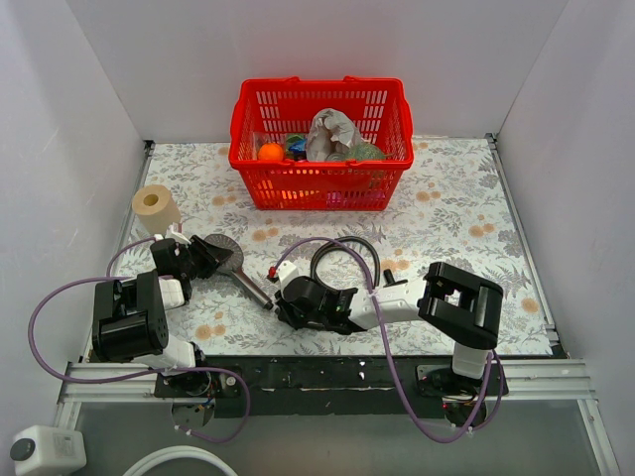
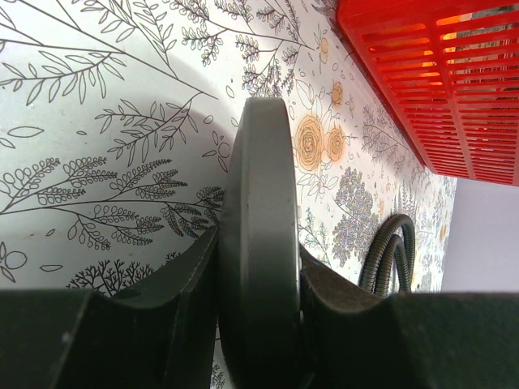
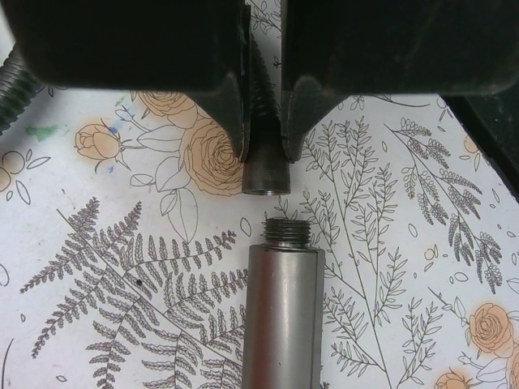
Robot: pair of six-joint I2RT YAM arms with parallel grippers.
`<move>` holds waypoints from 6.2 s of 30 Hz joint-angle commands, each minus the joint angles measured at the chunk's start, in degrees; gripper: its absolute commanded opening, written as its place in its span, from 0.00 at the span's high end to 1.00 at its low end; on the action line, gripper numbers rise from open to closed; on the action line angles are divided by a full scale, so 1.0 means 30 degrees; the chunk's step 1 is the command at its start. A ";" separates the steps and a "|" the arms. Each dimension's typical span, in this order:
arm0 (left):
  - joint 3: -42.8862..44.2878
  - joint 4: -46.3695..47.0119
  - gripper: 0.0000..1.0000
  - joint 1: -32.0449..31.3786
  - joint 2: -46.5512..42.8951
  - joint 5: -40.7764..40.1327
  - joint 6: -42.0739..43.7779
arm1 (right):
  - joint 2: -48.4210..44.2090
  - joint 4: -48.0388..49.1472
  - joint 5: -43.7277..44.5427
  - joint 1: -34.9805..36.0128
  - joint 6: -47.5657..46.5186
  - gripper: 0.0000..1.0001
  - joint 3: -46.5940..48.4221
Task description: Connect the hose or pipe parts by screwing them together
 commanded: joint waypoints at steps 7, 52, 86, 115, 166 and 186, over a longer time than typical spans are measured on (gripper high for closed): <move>-0.0117 -0.0668 1.00 0.0056 -0.0543 -0.0675 0.0385 | 0.0324 0.0851 -0.0428 -0.0182 0.0116 0.99 0.0929; -0.0117 -0.0550 1.00 0.0085 -0.0514 -0.0704 0.0356 | 0.0471 0.2579 -0.1452 -0.0592 -0.0118 0.99 0.1457; -0.0059 0.0152 1.00 0.0056 -0.0571 0.5942 -0.1283 | 0.0969 0.6971 -0.2797 -0.3490 0.3044 0.99 0.2278; -0.0263 0.2992 1.00 0.0114 -0.1569 1.1890 -0.6351 | 0.2344 2.2347 -1.0358 -0.6685 1.4203 0.99 -0.1617; 0.1142 -0.2980 1.00 0.2927 -0.2887 0.5183 -0.1080 | -0.0914 -1.4407 0.0506 -0.0977 -0.3926 0.39 1.1350; 0.1231 -0.3246 1.00 0.2927 -0.3092 0.5945 -0.0904 | 0.3253 -1.6727 0.3206 0.2074 -0.4309 0.34 1.4846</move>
